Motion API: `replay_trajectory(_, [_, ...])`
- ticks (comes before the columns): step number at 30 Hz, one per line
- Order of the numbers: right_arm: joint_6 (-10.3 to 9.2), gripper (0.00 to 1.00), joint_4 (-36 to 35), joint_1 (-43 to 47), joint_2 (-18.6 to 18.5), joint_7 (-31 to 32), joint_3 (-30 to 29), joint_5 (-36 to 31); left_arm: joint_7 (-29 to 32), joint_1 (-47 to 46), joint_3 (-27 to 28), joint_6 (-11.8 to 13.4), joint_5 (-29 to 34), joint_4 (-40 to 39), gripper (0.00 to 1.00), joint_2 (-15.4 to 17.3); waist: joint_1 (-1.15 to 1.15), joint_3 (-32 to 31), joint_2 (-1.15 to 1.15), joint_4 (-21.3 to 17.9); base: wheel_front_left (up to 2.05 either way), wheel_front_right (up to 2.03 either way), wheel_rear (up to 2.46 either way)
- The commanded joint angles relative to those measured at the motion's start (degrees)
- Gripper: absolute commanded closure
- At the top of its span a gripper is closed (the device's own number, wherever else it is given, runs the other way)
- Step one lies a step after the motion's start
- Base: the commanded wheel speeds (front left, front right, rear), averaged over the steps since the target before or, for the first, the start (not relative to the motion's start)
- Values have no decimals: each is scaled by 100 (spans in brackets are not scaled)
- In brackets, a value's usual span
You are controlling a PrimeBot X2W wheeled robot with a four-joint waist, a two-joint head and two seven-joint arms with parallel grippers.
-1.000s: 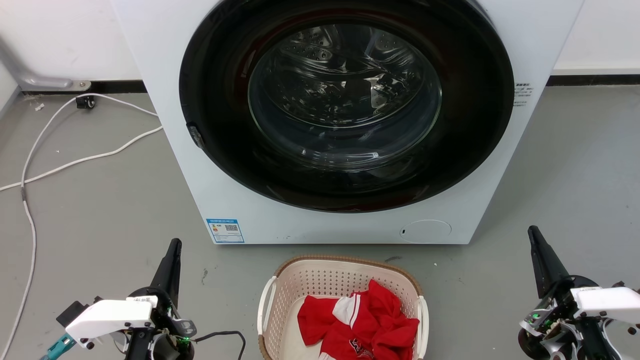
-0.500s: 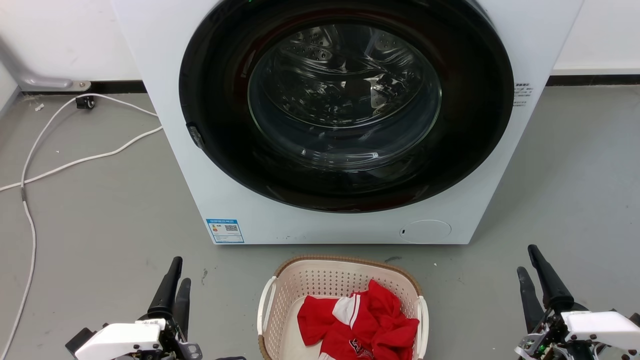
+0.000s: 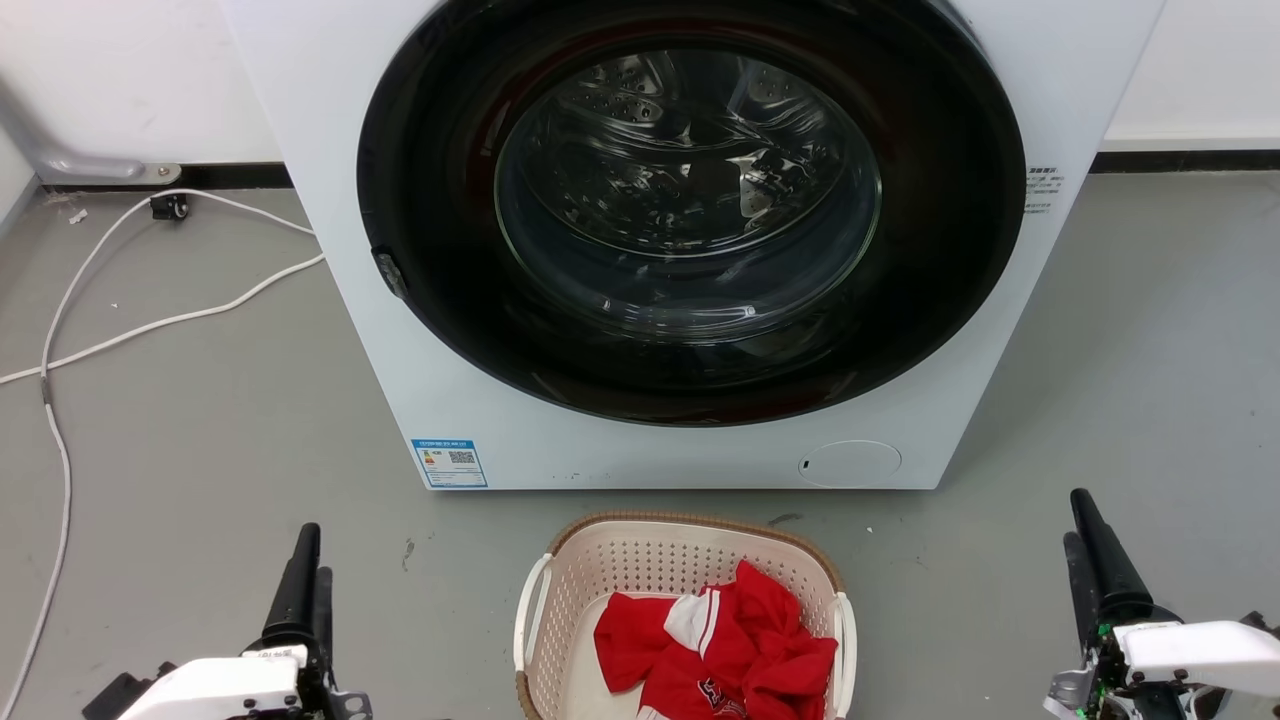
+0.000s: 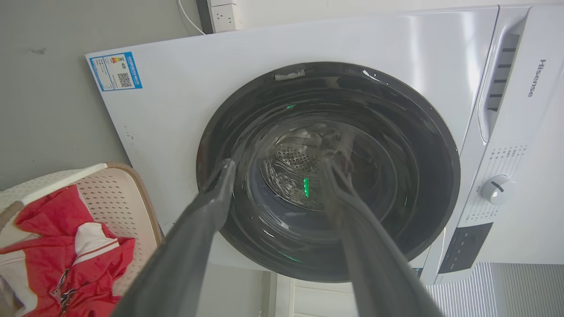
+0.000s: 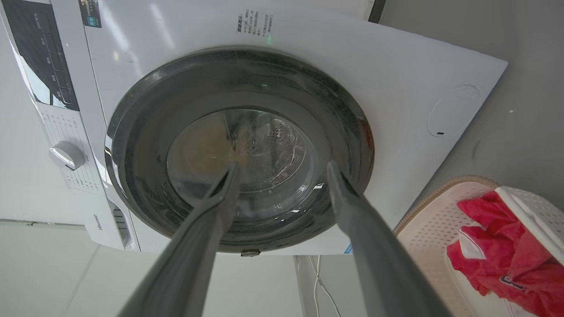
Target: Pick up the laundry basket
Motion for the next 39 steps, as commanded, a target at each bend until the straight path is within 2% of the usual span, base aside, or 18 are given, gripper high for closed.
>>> replay_trajectory(1, [2, 0, -144, -47, -20, -57, -21, -222, -55, -39, 73, -6, 121, -107, 0, 18, 0, -1, 0, -1, 0, 0, 0])
replay_trajectory(11, [2, 0, -564, -29, -21, -290, -107, -1799, -285, -56, 544, 19, 1065, -302, 0, 22, 0, -1, 0, 0, 0, 0, 0])
replay_trajectory(17, [2, 0, -1008, 12, -22, -414, 73, -2877, -411, 7, 537, 102, 1785, -716, 0, 25, 0, 11, 0, -5, 0, 0, 0])
replay_trajectory(24, [2, 0, -1337, 54, -24, -555, 266, -3870, -553, 163, 193, 66, 2420, -1291, 0, 26, 0, 25, 0, -14, 0, 0, 0])
replay_trajectory(28, [2, 0, -1401, 117, -24, -630, 389, -4266, -622, 293, -121, 5, 2652, -1370, 0, 28, 0, 23, 0, -22, 0, 0, 0])
replay_trajectory(34, [2, 0, -1378, 203, -25, -740, 438, -4850, -730, 354, -585, -14, 3706, -1593, 0, 28, 0, 26, 0, -40, 0, 0, 0])
replay_trajectory(39, [2, 0, -1298, 265, -26, -821, 389, -5240, -816, 395, -764, -14, 4404, -1724, 0, 30, 0, 28, 0, -48, 0, 0, 0])
